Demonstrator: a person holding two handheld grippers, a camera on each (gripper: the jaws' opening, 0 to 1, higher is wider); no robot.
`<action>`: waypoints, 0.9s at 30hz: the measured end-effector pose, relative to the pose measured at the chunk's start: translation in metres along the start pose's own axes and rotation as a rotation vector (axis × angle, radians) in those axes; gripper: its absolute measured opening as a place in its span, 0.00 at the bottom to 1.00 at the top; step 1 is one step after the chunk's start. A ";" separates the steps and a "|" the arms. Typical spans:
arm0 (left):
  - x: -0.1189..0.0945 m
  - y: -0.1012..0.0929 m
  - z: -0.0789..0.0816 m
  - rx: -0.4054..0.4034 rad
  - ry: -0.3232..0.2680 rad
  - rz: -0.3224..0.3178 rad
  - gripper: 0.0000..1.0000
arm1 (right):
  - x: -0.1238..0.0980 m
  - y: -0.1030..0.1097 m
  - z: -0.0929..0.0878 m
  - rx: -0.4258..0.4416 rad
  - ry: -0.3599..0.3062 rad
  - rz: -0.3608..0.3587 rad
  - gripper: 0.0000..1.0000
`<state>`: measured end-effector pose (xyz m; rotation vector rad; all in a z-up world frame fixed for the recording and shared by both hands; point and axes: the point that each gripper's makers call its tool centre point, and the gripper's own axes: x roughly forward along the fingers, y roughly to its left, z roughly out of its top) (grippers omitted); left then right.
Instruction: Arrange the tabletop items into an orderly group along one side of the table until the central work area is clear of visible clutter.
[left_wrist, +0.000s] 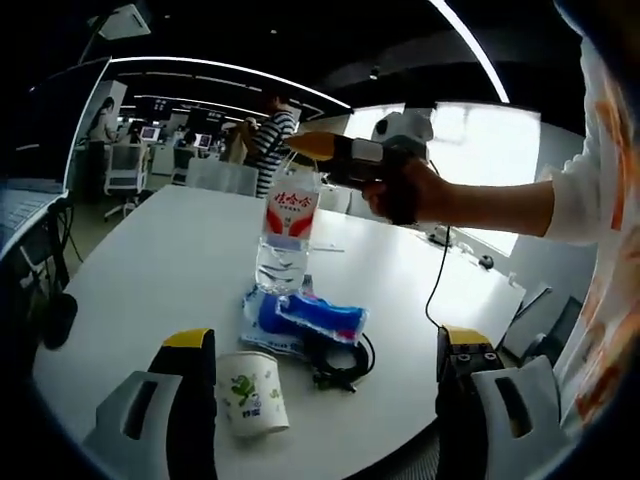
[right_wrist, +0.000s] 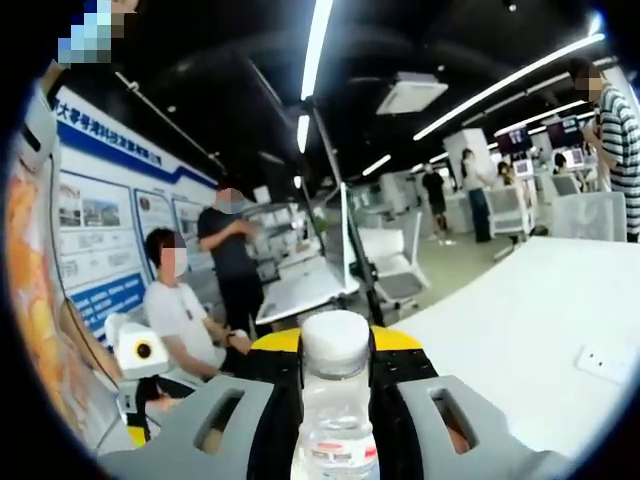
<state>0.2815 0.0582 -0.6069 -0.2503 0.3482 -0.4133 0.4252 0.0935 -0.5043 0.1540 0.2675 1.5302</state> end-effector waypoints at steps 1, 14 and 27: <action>0.001 0.000 0.000 -0.002 0.002 -0.001 0.94 | 0.000 -0.001 -0.001 -0.002 -0.004 0.002 0.21; 0.001 0.001 -0.004 0.002 0.028 -0.004 0.91 | 0.020 -0.031 -0.006 -0.054 0.026 0.030 0.21; -0.002 0.004 -0.011 0.016 0.067 0.005 0.88 | 0.041 -0.060 -0.021 -0.164 0.088 0.047 0.21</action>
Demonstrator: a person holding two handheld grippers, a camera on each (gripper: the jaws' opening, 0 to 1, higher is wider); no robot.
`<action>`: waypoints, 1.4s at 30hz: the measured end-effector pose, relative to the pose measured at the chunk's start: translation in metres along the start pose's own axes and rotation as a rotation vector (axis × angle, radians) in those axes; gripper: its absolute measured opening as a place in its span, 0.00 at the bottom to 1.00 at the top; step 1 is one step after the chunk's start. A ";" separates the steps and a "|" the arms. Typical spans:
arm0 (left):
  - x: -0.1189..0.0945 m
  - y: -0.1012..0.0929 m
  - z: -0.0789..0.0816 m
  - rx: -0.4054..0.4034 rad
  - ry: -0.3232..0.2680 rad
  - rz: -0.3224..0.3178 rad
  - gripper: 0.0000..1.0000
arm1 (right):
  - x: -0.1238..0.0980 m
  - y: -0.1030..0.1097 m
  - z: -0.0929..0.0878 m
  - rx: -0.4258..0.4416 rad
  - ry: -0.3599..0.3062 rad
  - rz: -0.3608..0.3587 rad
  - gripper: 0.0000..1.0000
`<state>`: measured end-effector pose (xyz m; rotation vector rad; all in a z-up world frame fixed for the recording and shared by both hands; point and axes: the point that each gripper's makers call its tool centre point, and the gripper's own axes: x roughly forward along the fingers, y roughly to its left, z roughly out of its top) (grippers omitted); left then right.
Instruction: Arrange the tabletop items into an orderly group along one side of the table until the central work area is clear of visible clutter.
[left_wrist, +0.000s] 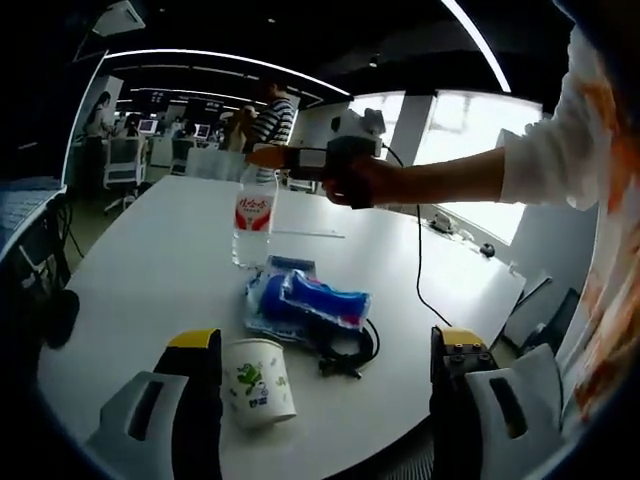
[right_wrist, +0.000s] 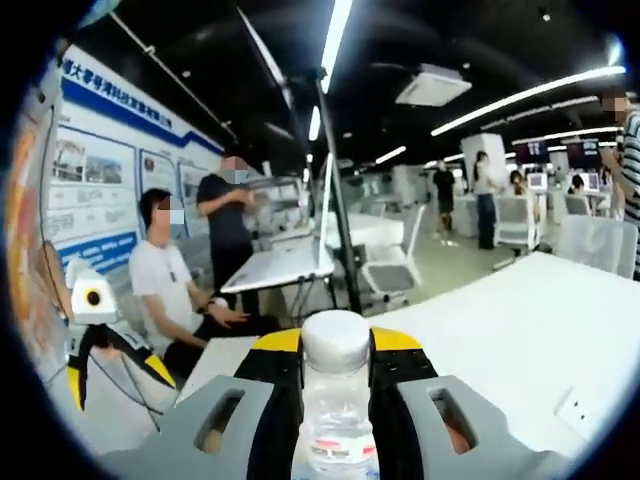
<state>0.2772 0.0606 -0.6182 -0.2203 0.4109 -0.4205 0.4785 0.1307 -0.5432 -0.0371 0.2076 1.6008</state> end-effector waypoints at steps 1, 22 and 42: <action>0.001 0.000 -0.001 -0.002 0.004 -0.003 0.89 | 0.001 -0.001 0.000 -0.001 0.000 0.006 0.21; 0.018 -0.018 -0.010 -0.024 0.052 -0.049 0.89 | 0.014 -0.036 -0.019 -0.023 0.006 0.100 0.21; 0.029 -0.014 -0.015 -0.061 0.069 -0.088 0.97 | 0.023 -0.079 -0.035 -0.030 0.053 0.099 0.21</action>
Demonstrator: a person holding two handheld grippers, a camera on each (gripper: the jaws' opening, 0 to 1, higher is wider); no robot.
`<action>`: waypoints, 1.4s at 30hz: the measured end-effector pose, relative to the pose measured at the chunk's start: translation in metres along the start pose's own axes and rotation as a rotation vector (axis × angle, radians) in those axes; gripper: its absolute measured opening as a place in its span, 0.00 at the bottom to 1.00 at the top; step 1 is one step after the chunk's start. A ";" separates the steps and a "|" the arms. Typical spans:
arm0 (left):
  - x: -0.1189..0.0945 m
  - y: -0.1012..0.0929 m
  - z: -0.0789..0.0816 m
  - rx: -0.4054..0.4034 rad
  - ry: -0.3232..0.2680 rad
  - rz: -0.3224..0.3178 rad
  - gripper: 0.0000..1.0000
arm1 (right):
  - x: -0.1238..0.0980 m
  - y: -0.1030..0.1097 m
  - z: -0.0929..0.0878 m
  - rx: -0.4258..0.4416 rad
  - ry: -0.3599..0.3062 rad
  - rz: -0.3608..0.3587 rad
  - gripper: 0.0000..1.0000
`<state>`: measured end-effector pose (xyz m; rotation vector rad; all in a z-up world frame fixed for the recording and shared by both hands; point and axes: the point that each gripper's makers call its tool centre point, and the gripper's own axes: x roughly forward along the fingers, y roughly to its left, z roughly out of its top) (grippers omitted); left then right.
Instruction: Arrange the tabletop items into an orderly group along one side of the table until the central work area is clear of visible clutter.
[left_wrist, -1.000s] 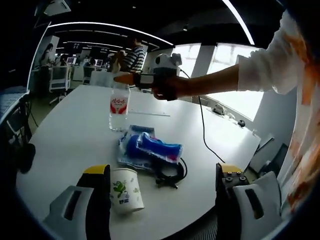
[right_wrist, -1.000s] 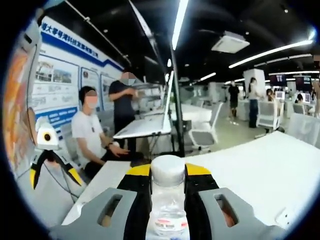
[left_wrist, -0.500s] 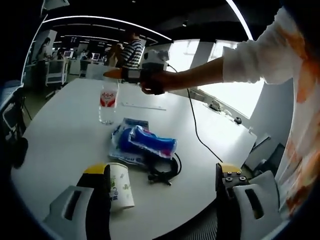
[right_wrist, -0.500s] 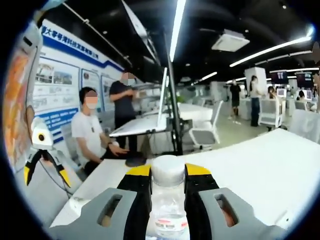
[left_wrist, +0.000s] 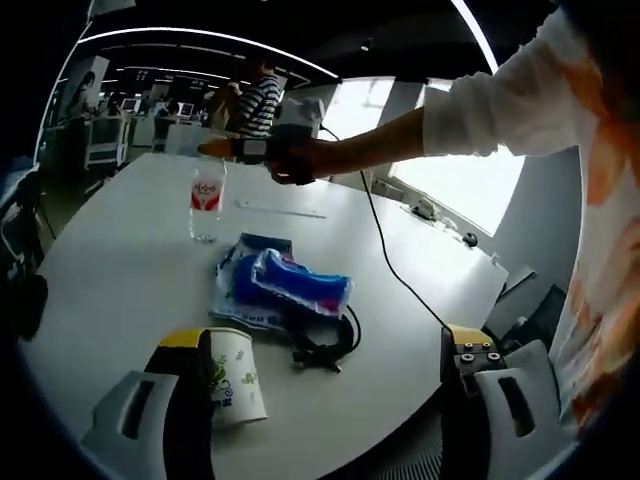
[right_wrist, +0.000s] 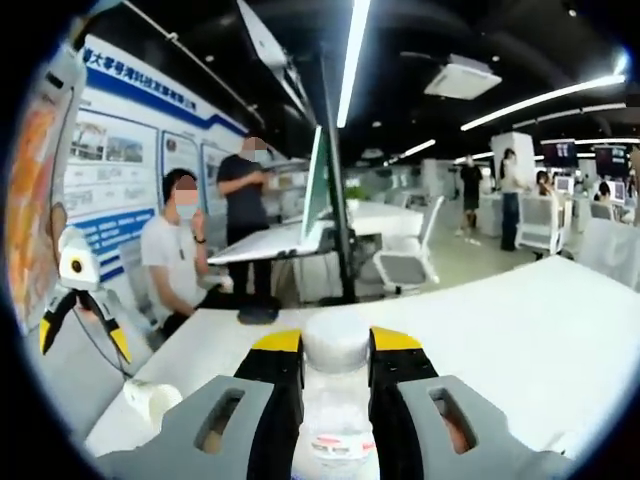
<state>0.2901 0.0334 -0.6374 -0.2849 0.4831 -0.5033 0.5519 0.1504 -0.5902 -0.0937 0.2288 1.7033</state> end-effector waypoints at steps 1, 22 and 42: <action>0.001 0.001 -0.001 -0.011 0.002 0.003 0.97 | 0.000 0.000 -0.001 -0.001 0.002 0.001 0.21; 0.002 0.005 -0.004 -0.057 0.003 0.000 0.98 | 0.003 -0.003 -0.012 -0.005 0.046 0.067 0.22; 0.007 0.001 -0.007 -0.075 0.015 -0.005 0.97 | -0.003 0.010 -0.017 -0.017 0.067 0.139 0.22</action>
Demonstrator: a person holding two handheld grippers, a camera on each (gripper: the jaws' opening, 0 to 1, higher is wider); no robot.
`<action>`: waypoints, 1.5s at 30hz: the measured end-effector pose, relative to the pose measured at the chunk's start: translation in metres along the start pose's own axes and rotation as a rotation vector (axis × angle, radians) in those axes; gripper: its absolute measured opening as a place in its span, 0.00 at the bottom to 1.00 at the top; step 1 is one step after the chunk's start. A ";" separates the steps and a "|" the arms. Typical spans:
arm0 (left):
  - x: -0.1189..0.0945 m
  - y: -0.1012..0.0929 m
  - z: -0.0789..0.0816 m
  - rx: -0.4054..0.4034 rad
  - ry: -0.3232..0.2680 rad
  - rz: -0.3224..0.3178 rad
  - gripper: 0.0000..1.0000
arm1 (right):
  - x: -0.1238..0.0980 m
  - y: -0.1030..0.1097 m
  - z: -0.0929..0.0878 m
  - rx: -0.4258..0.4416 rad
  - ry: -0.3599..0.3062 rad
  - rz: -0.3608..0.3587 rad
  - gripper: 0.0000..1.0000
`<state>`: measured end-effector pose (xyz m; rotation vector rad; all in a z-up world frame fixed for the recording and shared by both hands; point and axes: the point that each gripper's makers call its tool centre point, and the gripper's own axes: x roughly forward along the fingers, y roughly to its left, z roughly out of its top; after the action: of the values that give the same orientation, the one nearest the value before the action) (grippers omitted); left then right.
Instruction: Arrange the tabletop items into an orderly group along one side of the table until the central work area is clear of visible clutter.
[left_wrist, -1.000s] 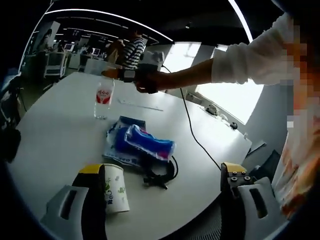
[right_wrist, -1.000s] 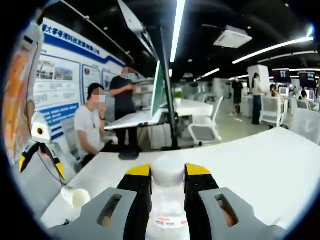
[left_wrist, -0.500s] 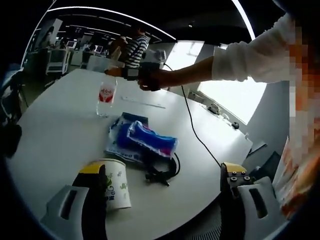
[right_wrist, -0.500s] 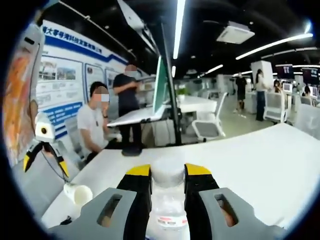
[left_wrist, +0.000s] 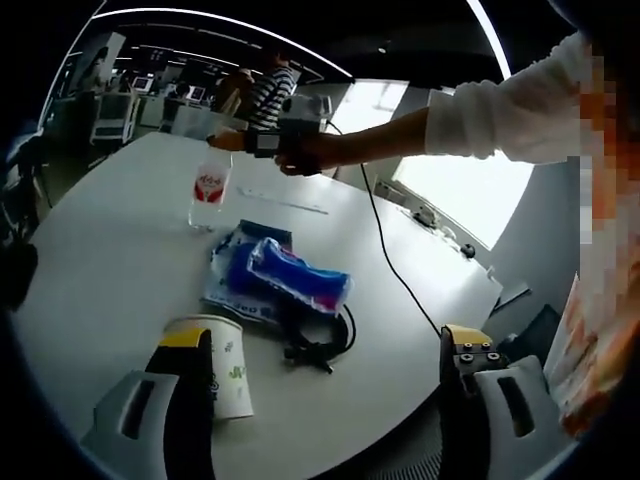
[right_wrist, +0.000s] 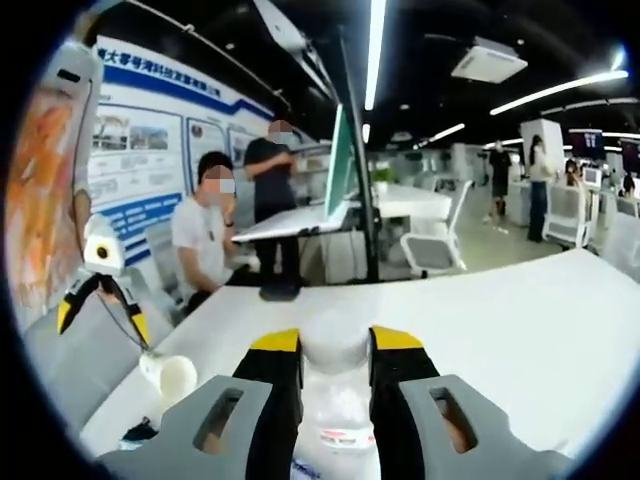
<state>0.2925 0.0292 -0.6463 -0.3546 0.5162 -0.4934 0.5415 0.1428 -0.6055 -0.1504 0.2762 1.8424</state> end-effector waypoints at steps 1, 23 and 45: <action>0.000 0.001 0.000 -0.001 -0.001 0.004 0.97 | 0.000 0.000 0.000 0.001 -0.001 -0.003 0.22; 0.006 0.005 0.024 -0.032 -0.067 -0.002 0.97 | -0.007 -0.007 0.010 0.101 -0.094 -0.128 0.61; -0.004 -0.005 0.033 0.022 -0.085 0.003 0.95 | -0.035 0.023 0.001 0.148 -0.033 -0.210 0.65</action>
<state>0.3057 0.0333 -0.6153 -0.3519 0.4284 -0.4785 0.5293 0.1048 -0.5935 -0.0442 0.3582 1.6084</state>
